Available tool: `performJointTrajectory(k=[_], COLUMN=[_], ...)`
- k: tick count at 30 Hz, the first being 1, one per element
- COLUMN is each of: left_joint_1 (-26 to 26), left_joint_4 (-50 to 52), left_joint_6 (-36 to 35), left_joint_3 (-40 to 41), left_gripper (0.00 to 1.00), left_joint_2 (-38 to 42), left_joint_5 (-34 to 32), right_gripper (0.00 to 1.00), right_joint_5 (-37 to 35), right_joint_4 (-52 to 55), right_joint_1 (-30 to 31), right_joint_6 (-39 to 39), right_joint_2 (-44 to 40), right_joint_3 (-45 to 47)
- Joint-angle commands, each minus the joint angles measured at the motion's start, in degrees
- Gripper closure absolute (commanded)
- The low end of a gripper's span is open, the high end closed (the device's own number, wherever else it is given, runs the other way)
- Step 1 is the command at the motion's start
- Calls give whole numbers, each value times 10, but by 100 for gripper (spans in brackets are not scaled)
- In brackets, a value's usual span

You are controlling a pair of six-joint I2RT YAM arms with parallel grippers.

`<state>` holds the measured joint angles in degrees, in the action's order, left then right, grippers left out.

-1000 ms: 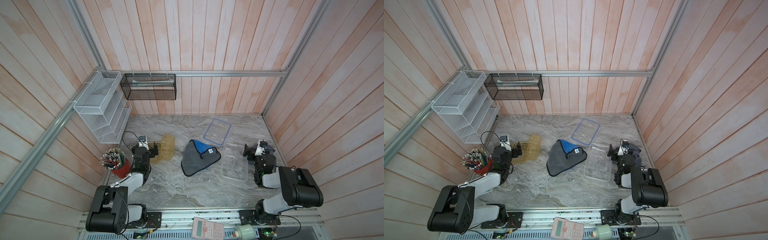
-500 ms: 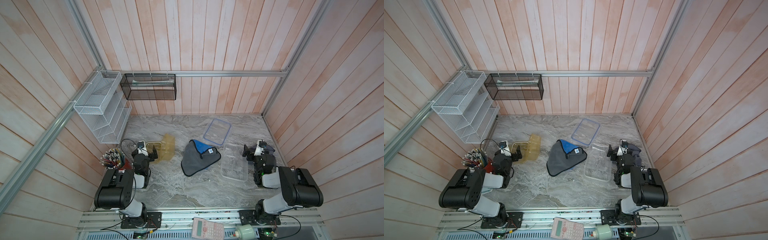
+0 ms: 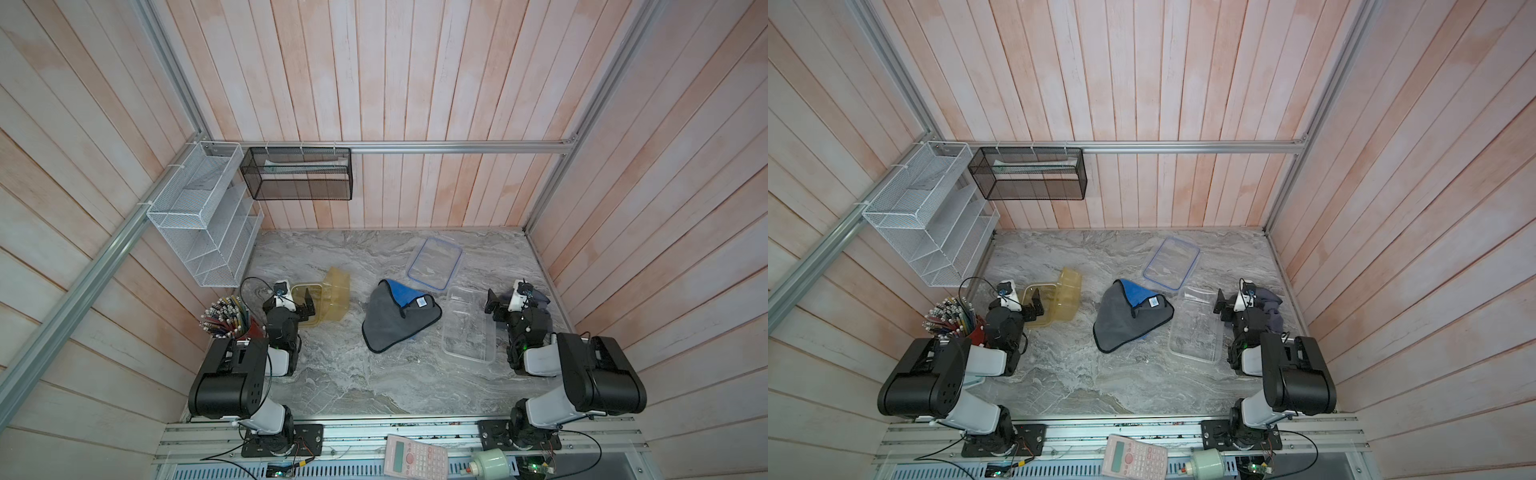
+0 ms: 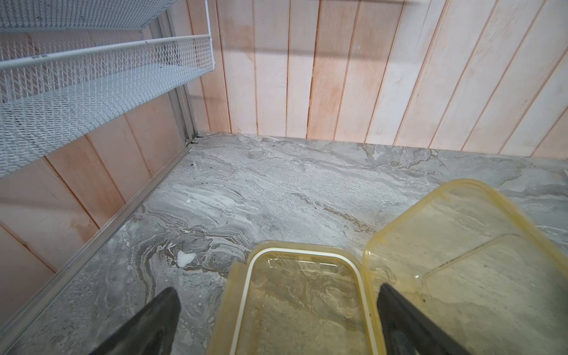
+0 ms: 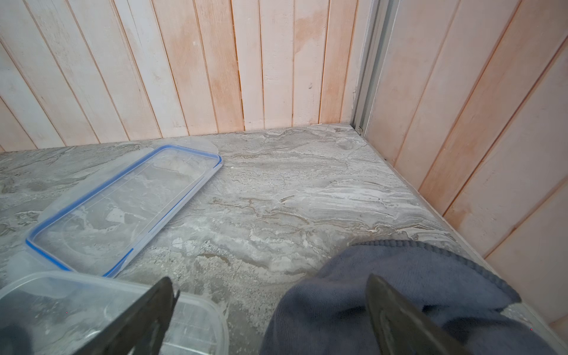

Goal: Wipe the insides of the lunch boxes
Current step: Reset both arms

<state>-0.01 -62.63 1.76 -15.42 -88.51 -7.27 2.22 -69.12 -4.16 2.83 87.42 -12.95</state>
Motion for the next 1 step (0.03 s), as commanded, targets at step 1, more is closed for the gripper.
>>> performJointTrajectory(k=[1], left_joint_1=[3], left_joint_4=[-13], left_joint_6=[5], left_joint_3=[-8], left_gripper=[0], left_joint_2=[0], left_joint_5=[9], right_gripper=[1], right_joint_5=[-8], right_joint_4=[8], right_joint_1=[3], right_joint_6=[-7], right_joint_2=[-6], right_joint_3=[-12])
